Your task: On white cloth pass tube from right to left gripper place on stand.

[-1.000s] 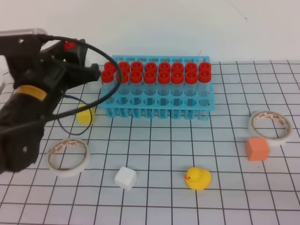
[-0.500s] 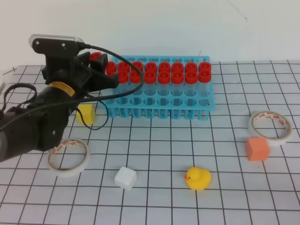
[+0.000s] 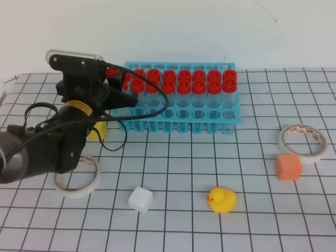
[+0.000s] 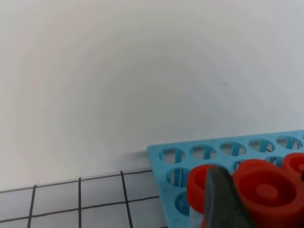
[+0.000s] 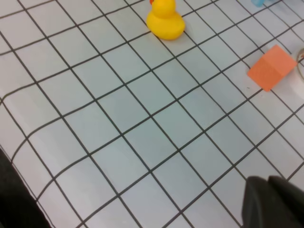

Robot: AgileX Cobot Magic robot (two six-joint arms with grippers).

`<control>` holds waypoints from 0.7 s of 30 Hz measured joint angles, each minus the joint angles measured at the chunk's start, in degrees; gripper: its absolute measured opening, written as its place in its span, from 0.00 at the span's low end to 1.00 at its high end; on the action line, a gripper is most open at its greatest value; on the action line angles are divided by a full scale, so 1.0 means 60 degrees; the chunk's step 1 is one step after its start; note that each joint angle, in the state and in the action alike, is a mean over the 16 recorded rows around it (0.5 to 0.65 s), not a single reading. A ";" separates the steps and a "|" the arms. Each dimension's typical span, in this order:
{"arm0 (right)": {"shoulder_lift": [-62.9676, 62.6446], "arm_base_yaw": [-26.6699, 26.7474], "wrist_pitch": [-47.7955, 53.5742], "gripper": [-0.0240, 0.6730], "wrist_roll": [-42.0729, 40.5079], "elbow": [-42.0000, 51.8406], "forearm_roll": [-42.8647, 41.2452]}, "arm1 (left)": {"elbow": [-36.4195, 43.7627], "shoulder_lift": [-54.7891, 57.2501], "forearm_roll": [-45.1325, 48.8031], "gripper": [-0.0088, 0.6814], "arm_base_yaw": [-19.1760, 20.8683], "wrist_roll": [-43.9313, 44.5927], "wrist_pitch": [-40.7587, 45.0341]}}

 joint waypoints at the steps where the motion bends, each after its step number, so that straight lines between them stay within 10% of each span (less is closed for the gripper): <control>1: 0.0000 0.0000 0.0000 0.03 0.0000 0.0000 0.0000 | -0.0001 0.0032 0.0004 0.41 0.0000 0.0026 -0.0058; 21: 0.0000 0.0000 0.0000 0.03 0.0000 0.0000 0.0000 | -0.0024 0.0486 0.0068 0.41 0.0000 0.0608 -0.0455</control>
